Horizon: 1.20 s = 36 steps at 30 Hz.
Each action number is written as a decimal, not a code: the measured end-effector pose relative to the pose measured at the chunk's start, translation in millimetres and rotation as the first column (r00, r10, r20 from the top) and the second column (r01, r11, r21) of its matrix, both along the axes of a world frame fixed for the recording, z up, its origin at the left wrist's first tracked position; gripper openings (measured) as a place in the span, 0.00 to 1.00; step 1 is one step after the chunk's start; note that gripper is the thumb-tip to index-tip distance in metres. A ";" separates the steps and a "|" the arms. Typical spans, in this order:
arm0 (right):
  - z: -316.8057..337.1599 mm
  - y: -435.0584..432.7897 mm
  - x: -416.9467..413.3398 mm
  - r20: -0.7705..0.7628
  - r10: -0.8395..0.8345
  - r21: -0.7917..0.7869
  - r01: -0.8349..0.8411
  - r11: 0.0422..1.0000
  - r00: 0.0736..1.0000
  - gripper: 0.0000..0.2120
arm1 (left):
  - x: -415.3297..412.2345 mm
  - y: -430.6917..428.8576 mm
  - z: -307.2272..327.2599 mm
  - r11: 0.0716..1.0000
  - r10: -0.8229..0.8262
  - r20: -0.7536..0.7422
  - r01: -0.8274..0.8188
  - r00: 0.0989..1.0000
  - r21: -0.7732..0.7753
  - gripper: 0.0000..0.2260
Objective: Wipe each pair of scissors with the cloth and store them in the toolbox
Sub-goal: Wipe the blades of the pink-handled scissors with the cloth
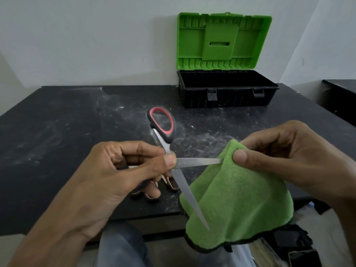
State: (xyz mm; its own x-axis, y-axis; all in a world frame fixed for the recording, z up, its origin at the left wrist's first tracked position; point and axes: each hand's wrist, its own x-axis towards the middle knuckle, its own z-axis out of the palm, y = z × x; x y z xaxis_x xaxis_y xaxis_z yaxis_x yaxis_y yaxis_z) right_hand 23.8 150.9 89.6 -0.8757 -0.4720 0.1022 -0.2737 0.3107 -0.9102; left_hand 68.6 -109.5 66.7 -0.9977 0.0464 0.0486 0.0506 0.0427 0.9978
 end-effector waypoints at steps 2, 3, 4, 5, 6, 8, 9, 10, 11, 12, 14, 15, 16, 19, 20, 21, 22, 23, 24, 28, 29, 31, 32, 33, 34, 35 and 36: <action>1.3 1.7 -0.2 -0.006 0.007 0.007 -0.007 1.000 1.000 0.09 | 0.0 -2.7 -0.5 1.000 -0.004 0.013 0.004 1.000 0.012 0.16; 1.8 1.8 -0.3 -0.002 0.014 0.010 -0.014 1.000 1.000 0.09 | 0.5 -3.0 -0.7 1.000 -0.015 0.019 0.014 1.000 0.011 0.16; 2.1 1.8 -0.5 0.005 0.024 0.014 -0.024 1.000 1.000 0.09 | 0.8 -2.6 -0.8 1.000 -0.021 0.023 0.020 1.000 0.010 0.16; 2.2 1.3 -0.6 0.011 0.036 0.021 -0.036 0.999 0.999 0.09 | 0.9 -2.2 -1.7 1.000 -0.021 0.028 0.021 0.999 0.010 0.17; 1.9 0.8 -0.6 0.016 0.050 0.029 -0.050 0.998 0.999 0.09 | 0.7 -1.6 -2.6 1.000 -0.022 0.035 0.022 0.999 0.006 0.17; 1.2 -0.1 -0.1 0.015 0.074 0.037 -0.074 0.997 0.997 0.09 | 0.6 -0.6 -3.8 1.000 -0.027 0.048 0.027 0.998 0.000 0.17; 1.0 -0.2 -0.1 0.005 0.075 0.035 -0.075 0.997 0.997 0.09 | 0.5 -0.6 -3.9 1.000 -0.027 0.053 0.026 0.998 0.005 0.17; 0.8 0.6 -0.2 -0.010 0.067 0.029 -0.066 0.997 0.998 0.09 | 0.2 -0.8 -3.6 1.000 -0.023 0.057 0.022 0.998 0.018 0.17; 0.8 1.6 -0.1 -0.028 0.053 0.019 -0.053 0.998 0.998 0.09 | 0.4 -1.8 -3.0 0.999 -0.018 0.061 0.016 0.998 0.034 0.18; 1.1 3.4 -0.3 -0.051 0.038 0.008 -0.037 0.999 0.998 0.08 | 0.3 -2.5 -2.1 0.999 -0.013 0.060 0.010 0.998 0.048 0.18; 2.3 6.9 -0.3 -0.101 0.003 -0.032 -0.006 0.999 0.995 0.06 | 0.3 -4.1 -0.8 0.998 0.000 0.046 -0.002 0.999 0.056 0.18; 3.0 8.3 0.0 -0.116 -0.012 -0.057 0.006 0.998 0.993 0.06 | 0.4 -4.7 -0.3 0.998 0.008 0.040 -0.010 0.999 0.057 0.18; 3.5 9.2 0.2 -0.126 -0.022 -0.079 0.012 0.997 0.992 0.06 | 0.4 -4.8 0.2 0.998 0.014 0.038 -0.017 0.999 0.062 0.18; 3.9 8.8 2.3 -0.138 -0.009 -0.090 -0.003 0.996 0.990 0.07 | 0.8 -4.1 0.5 0.998 0.015 0.047 -0.018 0.999 0.058 0.19; 3.5 8.1 2.6 -0.136 0.000 -0.089 -0.012 0.996 0.991 0.07 | 1.0 -3.2 0.7 0.998 0.007 0.052 -0.010 0.999 0.058 0.18; 3.0 7.1 2.8 -0.134 0.005 -0.092 -0.018 0.996 0.991 0.07 | 0.8 -2.5 0.7 0.998 -0.001 0.055 -0.002 0.998 0.060 0.18; 2.5 6.3 2.5 -0.132 0.006 -0.092 -0.019 0.996 0.991 0.07 | 0.4 -1.7 0.5 0.998 -0.006 0.056 0.003 0.998 0.057 0.18; 2.5 5.0 2.8 -0.131 0.009 -0.085 -0.020 0.996 0.991 0.08 | -0.1 -1.1 -0.1 0.999 -0.007 0.055 0.005 0.998 0.048 0.17; 2.3 3.8 3.2 -0.128 0.016 -0.073 -0.025 0.997 0.992 0.07 | -0.2 -0.5 -0.4 0.999 -0.009 0.054 0.007 0.999 0.036 0.17; 0.0 0.7 3.2 -0.160 0.001 -0.019 -0.005 1.000 0.987 0.07 | 0.2 1.8 1.1 1.000 -0.005 0.049 0.005 0.999 0.016 0.14; -0.5 1.1 2.9 -0.170 -0.017 -0.027 0.013 1.000 0.985 0.07 | 0.1 2.5 2.9 1.000 0.006 0.050 -0.007 0.999 0.028 0.12; -0.6 3.6 2.9 -0.181 -0.045 -0.049 0.037 0.998 0.982 0.07 | 0.2 2.9 5.5 0.997 0.042 0.053 -0.045 0.998 0.059 0.09; -0.3 5.2 2.7 -0.188 -0.059 -0.055 0.049 0.997 0.980 0.07 | 0.5 3.3 6.5 0.995 0.058 0.054 -0.062 0.997 0.072 0.09; 0.1 6.6 2.5 -0.189 -0.072 -0.065 0.061 0.996 0.979 0.07 | 0.8 2.3 6.5 0.994 0.071 0.054 -0.076 0.996 0.083 0.08; 0.2 8.0 2.2 -0.182 -0.082 -0.076 0.069 0.995 0.980 0.07 | 1.1 1.8 6.8 0.992 0.077 0.055 -0.082 0.995 0.091 0.08; 0.2 8.7 1.8 -0.172 -0.083 -0.081 0.070 0.994 0.982 0.06 | 1.4 1.0 6.6 0.993 0.077 0.050 -0.081 0.996 0.087 0.09; 0.4 8.8 1.9 -0.165 -0.075 -0.074 0.063 0.995 0.983 0.06 | 1.5 1.5 6.8 0.995 0.068 0.044 -0.071 0.997 0.075 0.09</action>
